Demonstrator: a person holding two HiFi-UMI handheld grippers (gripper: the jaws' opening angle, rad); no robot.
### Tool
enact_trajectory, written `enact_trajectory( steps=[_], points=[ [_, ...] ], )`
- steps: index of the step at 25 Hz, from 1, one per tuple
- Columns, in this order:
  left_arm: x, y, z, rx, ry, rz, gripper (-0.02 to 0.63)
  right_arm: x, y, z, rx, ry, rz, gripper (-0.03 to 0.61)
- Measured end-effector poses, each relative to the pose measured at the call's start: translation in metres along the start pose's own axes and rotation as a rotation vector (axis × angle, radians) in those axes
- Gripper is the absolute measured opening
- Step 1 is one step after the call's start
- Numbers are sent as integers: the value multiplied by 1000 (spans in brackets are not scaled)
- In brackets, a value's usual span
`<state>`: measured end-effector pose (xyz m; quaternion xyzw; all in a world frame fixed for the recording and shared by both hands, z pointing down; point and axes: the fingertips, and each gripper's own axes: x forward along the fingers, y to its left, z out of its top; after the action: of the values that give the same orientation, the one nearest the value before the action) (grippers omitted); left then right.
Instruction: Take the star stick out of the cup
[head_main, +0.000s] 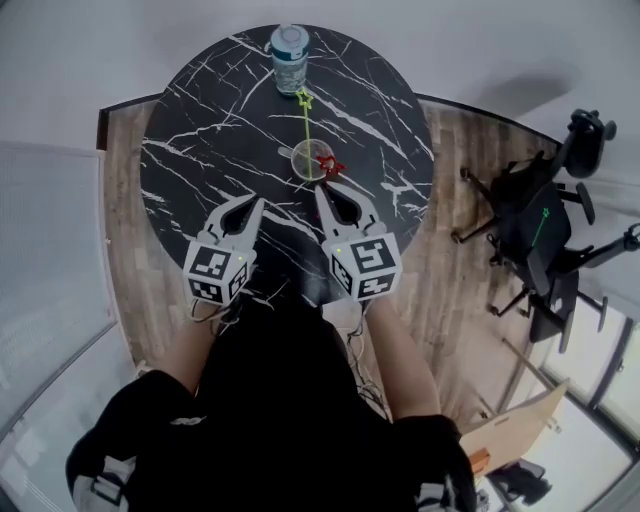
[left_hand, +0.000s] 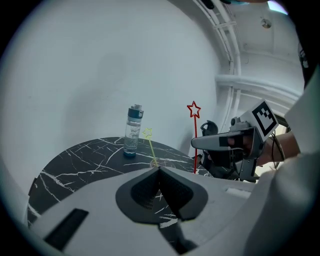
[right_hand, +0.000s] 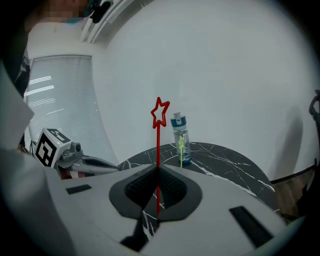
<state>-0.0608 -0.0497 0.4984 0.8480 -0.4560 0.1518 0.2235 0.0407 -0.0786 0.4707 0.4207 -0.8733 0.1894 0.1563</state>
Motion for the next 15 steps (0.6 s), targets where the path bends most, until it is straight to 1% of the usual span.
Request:
enact_trajectory(
  steps=[8, 15],
  points=[
    [-17, 19, -28, -64, 12, 72, -2, 25, 31, -27, -64, 108, 99, 0],
    [-26, 36, -56, -121, 36, 132, -2, 46, 48, -56, -109, 214, 164, 0]
  ],
)
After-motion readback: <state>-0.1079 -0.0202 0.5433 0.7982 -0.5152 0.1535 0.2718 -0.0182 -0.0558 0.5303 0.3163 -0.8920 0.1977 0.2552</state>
